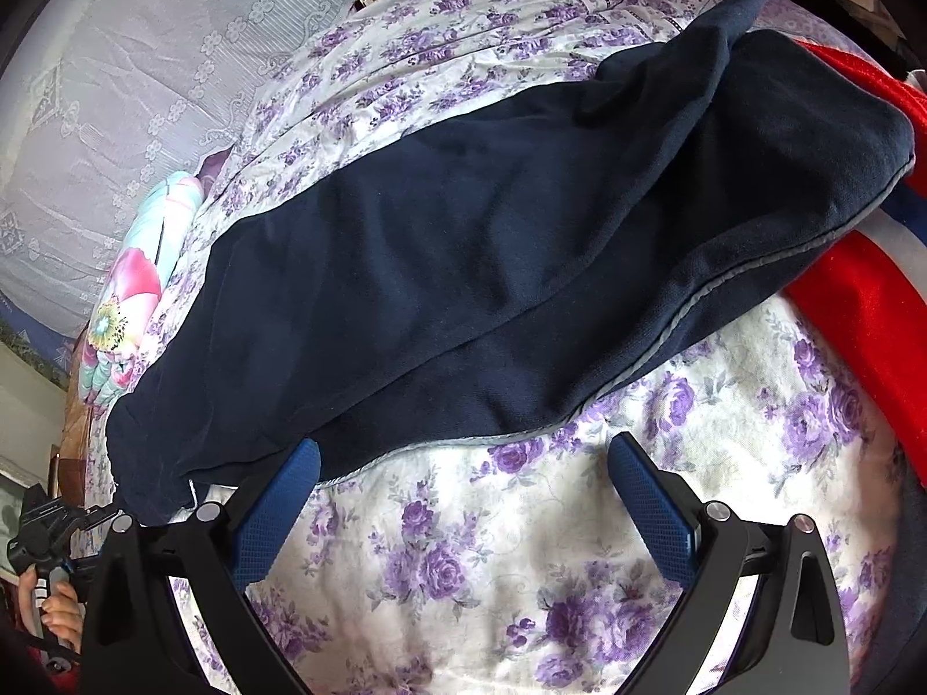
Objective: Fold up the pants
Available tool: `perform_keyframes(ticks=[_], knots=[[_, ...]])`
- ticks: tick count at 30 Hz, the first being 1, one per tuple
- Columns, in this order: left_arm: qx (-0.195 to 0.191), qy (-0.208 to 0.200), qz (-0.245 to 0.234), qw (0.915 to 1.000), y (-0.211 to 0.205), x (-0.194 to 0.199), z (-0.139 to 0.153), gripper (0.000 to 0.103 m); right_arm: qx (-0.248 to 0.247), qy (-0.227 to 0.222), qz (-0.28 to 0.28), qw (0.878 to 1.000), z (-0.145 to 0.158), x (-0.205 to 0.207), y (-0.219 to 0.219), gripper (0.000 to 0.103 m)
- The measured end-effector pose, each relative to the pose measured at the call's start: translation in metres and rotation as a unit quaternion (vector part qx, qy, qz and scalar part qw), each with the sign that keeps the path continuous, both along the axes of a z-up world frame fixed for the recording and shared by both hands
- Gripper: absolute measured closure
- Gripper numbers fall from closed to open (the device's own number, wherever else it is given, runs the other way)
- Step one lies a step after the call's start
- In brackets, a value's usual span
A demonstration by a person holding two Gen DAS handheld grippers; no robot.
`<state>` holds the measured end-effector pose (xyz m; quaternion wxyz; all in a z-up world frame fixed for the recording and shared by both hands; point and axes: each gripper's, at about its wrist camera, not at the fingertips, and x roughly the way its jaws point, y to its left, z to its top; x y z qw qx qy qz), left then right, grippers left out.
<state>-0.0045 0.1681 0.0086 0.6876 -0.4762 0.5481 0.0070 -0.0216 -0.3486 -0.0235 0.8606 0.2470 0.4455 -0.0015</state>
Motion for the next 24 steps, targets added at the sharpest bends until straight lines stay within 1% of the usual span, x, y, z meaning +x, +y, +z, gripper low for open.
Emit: perform_keyframes(ticks=[3,6,7,8,9,10,12,14,16,18,20,22,24], knots=[[0.005,-0.005,0.01,0.9999,0.004,0.001,-0.002,0.063,0.007,0.002,-0.006,1.0,-0.002,-0.003,-0.001,0.003],[0.008,-0.004,0.013,0.9999,0.004,0.009,-0.007,0.064,0.012,0.001,-0.011,1.0,-0.003,-0.006,-0.001,0.003],[0.001,-0.009,0.012,0.9999,0.002,0.012,-0.008,0.068,0.011,0.001,-0.009,1.0,-0.002,-0.006,-0.001,0.003],[-0.003,-0.016,0.009,0.9998,-0.001,0.016,-0.007,0.076,0.011,0.001,-0.007,1.0,-0.001,-0.006,-0.001,0.003],[0.006,-0.024,-0.002,0.9997,-0.006,0.02,-0.004,0.091,0.01,0.0,-0.006,1.0,0.0,-0.006,-0.001,0.003],[0.03,-0.026,-0.012,0.9992,-0.009,0.022,0.0,0.095,0.01,-0.001,-0.007,1.0,0.0,-0.007,-0.001,0.003],[0.049,-0.047,-0.022,0.9975,-0.012,0.024,0.013,0.102,0.012,0.0,-0.01,1.0,0.0,-0.008,-0.003,0.003],[0.048,-0.069,-0.022,0.9962,-0.013,0.024,0.027,0.102,0.013,0.0,-0.013,1.0,0.0,-0.01,-0.004,0.003],[0.054,-0.099,-0.03,0.9932,-0.014,0.025,0.047,0.102,0.014,0.0,-0.013,1.0,-0.001,-0.011,-0.004,0.003],[0.067,-0.122,-0.041,0.9895,-0.018,0.036,0.064,0.102,0.013,0.0,-0.012,1.0,-0.001,-0.011,-0.004,0.003],[0.075,-0.134,-0.052,0.9869,-0.023,0.051,0.071,0.102,0.015,0.0,-0.01,1.0,-0.001,-0.009,-0.003,0.003],[0.074,-0.145,-0.055,0.9852,-0.028,0.083,0.079,0.102,0.018,-0.001,-0.006,1.0,0.001,-0.004,-0.003,0.003],[0.082,-0.17,-0.064,0.98,-0.039,0.125,0.095,0.102,0.012,-0.006,-0.001,1.0,0.007,0.003,-0.001,0.003]])
